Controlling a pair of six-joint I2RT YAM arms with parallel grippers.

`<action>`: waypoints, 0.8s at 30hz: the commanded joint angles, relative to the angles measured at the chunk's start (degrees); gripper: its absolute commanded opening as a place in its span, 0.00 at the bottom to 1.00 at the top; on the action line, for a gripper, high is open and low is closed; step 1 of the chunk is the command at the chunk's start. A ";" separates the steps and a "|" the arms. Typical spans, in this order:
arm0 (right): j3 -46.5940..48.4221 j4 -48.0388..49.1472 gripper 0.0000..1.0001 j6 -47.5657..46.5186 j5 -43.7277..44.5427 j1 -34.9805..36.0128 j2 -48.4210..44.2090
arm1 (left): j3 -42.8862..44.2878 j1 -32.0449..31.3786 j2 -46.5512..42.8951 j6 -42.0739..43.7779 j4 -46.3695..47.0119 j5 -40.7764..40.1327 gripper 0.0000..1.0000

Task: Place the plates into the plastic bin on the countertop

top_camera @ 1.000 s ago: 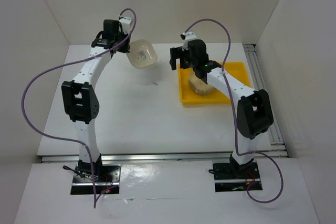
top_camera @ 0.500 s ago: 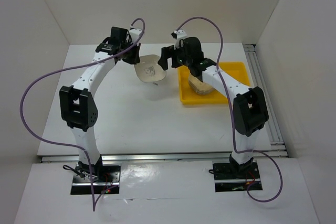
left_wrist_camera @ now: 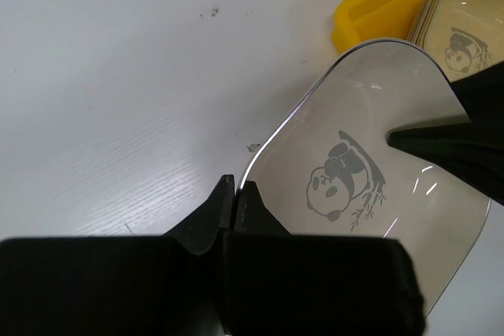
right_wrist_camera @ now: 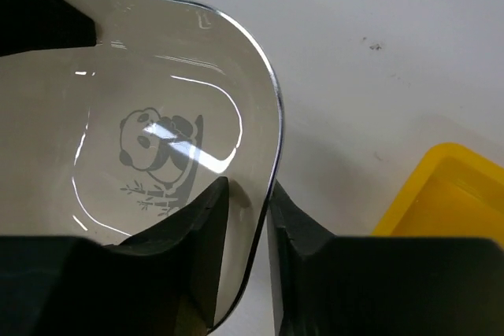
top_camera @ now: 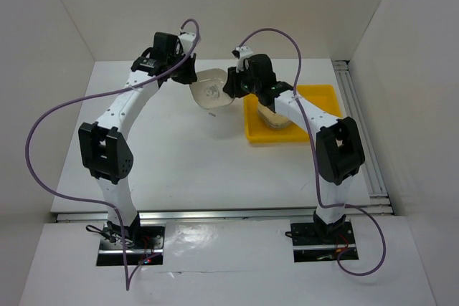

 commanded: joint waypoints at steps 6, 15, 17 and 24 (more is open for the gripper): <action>3.94 -6.24 0.00 -3.84 4.78 -0.28 -1.06 | 4.53 0.11 -2.40 -0.63 -0.55 4.31 0.22; -5.45 -10.64 0.00 -21.51 7.27 -17.76 -14.95 | 1.02 0.11 -5.31 7.55 -2.40 3.47 0.99; -7.92 -11.96 0.00 -28.63 6.22 -20.48 -16.36 | -0.38 0.11 -6.79 8.42 -2.40 2.84 0.99; -6.70 -15.39 0.00 -35.15 -0.28 -24.36 -14.88 | -1.71 0.11 -8.12 10.89 -2.40 2.23 0.99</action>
